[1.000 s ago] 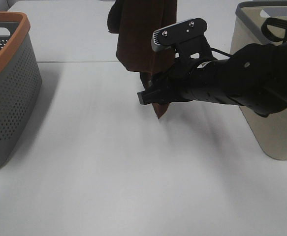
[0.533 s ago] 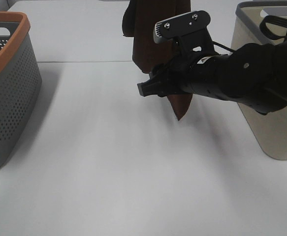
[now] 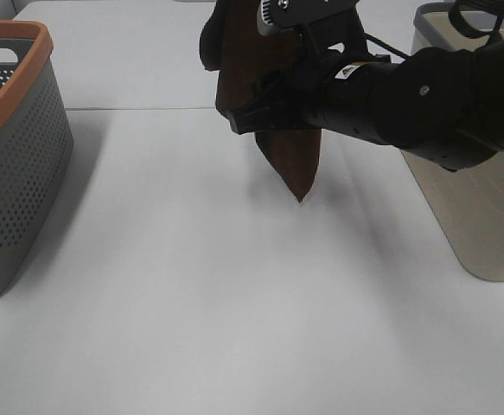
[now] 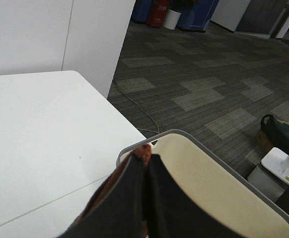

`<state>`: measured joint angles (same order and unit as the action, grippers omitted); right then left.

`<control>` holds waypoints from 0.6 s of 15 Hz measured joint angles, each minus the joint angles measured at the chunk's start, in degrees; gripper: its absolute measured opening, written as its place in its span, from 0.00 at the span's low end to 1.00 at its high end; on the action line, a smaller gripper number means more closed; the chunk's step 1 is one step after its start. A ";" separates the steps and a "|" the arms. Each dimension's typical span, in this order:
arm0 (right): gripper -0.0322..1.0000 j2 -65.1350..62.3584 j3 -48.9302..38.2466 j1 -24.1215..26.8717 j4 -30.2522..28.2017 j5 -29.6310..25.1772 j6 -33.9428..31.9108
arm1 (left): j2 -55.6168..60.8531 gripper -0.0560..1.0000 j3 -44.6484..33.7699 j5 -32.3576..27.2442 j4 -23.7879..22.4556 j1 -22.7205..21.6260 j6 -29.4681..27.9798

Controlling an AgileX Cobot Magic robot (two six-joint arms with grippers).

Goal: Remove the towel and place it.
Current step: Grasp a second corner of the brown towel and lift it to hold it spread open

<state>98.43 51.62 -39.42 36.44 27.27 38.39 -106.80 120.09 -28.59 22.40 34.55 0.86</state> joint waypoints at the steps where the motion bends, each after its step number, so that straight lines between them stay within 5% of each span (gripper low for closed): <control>1: 0.32 0.06 0.23 0.00 -0.40 -1.38 0.00 | 0.00 0.05 0.00 0.00 0.00 0.00 0.00; 4: 0.03 0.74 0.40 0.00 -0.63 -4.81 0.00 | 0.00 0.05 0.00 0.23 -1.15 0.00 0.00; 6: 0.03 0.74 0.40 0.00 -0.23 -5.79 0.00 | 0.00 0.05 0.00 0.23 -5.16 0.00 0.00; 9: 0.03 -0.74 0.40 0.00 0.97 -10.08 3.44 | 0.00 0.05 0.00 -1.72 -17.93 -0.69 -1.78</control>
<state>97.69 52.02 -39.42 37.41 17.19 41.83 -106.80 120.09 -30.31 4.47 33.86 -0.92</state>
